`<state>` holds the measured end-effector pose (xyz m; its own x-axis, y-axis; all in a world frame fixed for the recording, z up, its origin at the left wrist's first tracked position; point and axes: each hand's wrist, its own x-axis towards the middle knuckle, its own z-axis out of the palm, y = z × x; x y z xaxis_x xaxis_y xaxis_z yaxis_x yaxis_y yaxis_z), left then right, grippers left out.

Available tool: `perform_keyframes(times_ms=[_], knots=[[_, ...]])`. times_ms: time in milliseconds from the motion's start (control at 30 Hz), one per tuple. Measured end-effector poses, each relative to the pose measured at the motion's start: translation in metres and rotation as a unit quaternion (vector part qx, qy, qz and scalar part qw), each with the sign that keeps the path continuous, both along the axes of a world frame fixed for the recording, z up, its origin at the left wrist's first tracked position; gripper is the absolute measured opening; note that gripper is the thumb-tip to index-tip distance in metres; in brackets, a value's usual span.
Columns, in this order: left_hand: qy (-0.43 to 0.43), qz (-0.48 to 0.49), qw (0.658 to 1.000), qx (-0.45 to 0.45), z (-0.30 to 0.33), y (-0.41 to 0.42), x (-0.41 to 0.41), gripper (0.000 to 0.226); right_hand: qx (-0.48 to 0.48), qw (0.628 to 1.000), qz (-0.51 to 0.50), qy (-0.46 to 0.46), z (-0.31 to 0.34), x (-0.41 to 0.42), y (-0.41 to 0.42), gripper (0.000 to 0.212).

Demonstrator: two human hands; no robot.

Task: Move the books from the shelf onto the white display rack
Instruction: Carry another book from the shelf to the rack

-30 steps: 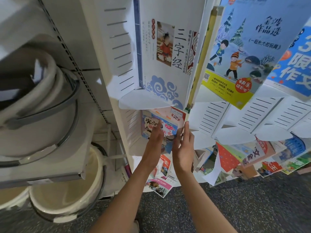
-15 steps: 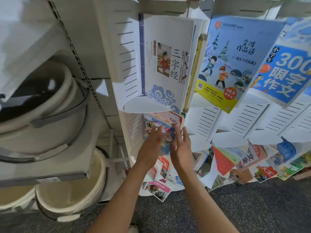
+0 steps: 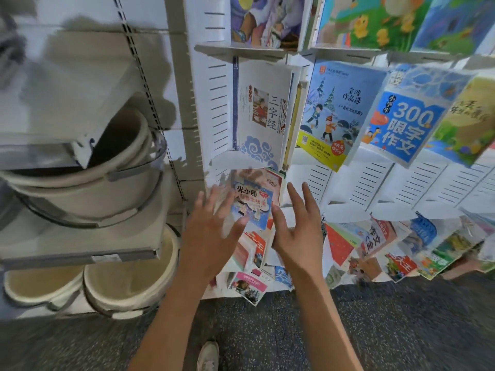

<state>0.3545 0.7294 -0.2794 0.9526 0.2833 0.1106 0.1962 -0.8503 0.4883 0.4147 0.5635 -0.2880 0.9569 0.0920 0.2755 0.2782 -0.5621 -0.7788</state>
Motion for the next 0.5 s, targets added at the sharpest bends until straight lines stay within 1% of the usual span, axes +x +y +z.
perform_keyframes(times_ms=[67,133,200,367,500], knots=[[-0.015,0.013,1.0,0.02,0.021,0.001,-0.022,0.092,0.022,1.0,0.012,0.004,0.017,-0.019,-0.001,0.053],[-0.031,0.03,0.999,0.016,0.037,0.004,-0.045,0.087,0.036,0.999,0.024,0.008,0.033,-0.037,0.0,0.057],[-0.052,0.038,0.998,0.019,0.05,0.009,-0.068,0.088,0.027,0.999,0.036,0.001,0.05,-0.056,0.004,0.06],[-0.078,0.059,0.995,0.016,0.083,0.038,-0.119,0.082,-0.005,0.996,0.089,-0.01,0.099,-0.101,0.028,0.067],[-0.107,0.082,0.991,0.007,0.112,0.069,-0.166,0.081,-0.005,0.991,0.137,-0.002,0.131,-0.134,0.06,0.065]])
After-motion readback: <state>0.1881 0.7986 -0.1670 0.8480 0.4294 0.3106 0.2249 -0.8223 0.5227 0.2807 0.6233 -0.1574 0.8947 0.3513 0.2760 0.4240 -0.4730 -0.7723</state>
